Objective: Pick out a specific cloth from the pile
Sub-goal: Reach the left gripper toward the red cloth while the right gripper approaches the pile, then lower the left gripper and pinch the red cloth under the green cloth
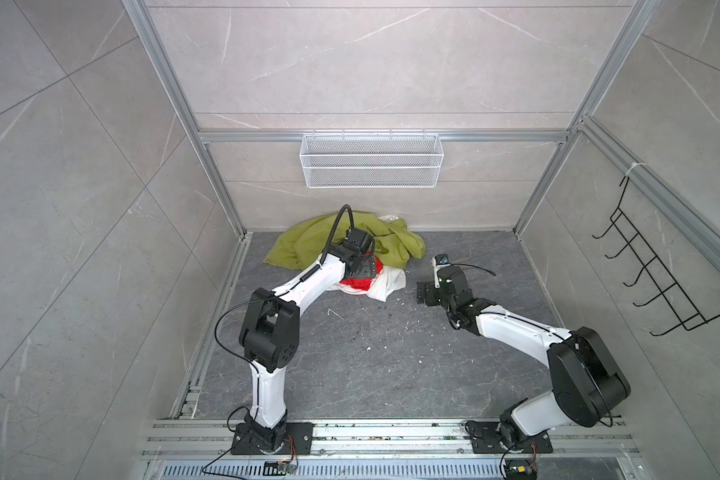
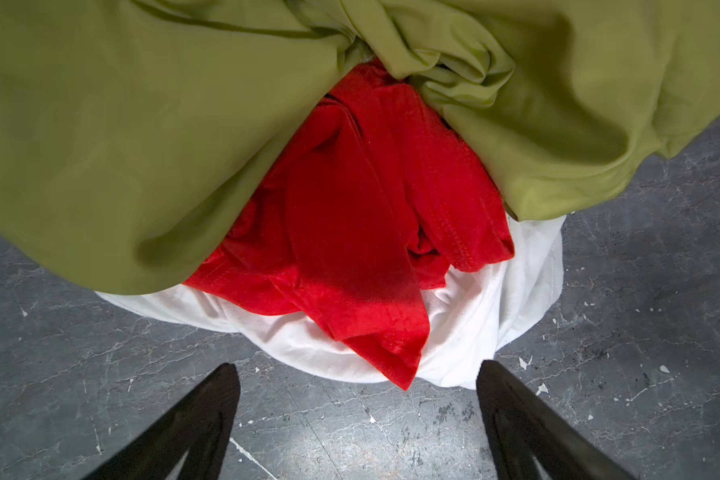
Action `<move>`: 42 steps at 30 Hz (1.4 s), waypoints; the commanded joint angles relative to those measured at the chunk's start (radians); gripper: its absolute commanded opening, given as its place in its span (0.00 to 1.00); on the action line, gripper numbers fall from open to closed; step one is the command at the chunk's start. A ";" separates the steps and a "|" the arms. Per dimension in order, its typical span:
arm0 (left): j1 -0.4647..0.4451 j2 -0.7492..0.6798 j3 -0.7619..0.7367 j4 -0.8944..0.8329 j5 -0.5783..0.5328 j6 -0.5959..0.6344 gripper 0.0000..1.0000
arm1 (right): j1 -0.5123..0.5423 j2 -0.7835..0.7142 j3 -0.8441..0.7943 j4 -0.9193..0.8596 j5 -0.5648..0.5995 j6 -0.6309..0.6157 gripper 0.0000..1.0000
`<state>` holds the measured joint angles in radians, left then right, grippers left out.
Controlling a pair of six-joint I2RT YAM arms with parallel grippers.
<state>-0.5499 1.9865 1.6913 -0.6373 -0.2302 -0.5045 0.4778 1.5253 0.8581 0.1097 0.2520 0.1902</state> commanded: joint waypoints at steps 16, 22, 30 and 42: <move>-0.020 0.181 0.219 -0.137 -0.135 -0.155 0.77 | 0.027 -0.018 0.017 0.019 -0.036 0.013 1.00; -0.021 0.217 0.235 -0.121 -0.138 -0.146 0.77 | 0.032 -0.022 0.012 0.024 -0.037 0.018 1.00; -0.021 0.241 0.245 -0.090 -0.101 -0.121 0.75 | 0.043 -0.012 -0.009 0.057 -0.034 0.039 1.00; -0.021 0.290 0.265 -0.092 -0.107 -0.089 0.57 | 0.077 -0.013 -0.028 0.075 -0.034 0.053 1.00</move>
<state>-0.5655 2.2677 1.9335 -0.7311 -0.3317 -0.6170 0.5480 1.5249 0.8532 0.1692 0.2199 0.2253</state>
